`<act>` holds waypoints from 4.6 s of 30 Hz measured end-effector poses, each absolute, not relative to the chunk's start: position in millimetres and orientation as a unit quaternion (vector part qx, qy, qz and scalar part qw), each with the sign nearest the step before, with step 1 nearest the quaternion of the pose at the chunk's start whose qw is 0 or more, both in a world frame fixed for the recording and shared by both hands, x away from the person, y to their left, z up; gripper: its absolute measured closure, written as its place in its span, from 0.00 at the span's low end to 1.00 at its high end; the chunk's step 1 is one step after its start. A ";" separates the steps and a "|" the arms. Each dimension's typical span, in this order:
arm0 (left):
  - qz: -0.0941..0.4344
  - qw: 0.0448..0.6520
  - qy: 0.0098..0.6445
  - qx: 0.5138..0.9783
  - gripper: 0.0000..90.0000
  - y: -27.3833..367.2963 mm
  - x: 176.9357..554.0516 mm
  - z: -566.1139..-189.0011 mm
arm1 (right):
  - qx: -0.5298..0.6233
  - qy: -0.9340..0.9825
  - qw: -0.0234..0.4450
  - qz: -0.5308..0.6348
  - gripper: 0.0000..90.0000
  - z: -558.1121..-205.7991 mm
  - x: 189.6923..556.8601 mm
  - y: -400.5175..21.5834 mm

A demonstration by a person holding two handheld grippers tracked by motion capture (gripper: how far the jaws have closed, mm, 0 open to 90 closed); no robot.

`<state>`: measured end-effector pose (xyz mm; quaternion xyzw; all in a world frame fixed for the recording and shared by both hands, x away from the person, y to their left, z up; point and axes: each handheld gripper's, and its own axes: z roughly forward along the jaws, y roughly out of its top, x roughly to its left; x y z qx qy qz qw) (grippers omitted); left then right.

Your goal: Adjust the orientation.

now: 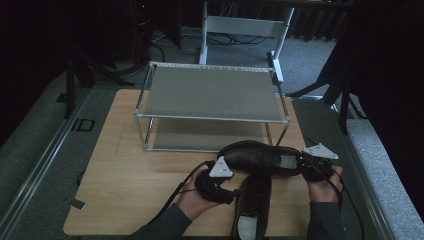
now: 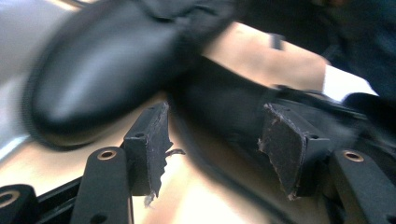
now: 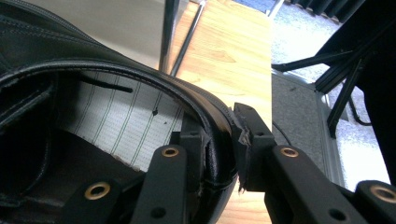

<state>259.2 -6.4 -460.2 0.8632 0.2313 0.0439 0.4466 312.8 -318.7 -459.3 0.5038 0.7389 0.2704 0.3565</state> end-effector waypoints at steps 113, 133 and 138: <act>0.146 0.362 0.379 0.839 0.62 113.0 212.8 -520.8 | 0.557 0.748 0.262 0.247 0.81 -476.0 351.4 -353.0; 0.063 0.400 0.367 0.838 0.73 97.4 210.4 -531.6 | 0.522 0.789 0.253 0.202 0.79 -460.6 293.5 -337.3; 0.050 0.397 0.354 0.845 0.72 81.5 215.2 -535.6 | 0.513 0.796 0.234 0.218 0.78 -458.4 283.5 -338.6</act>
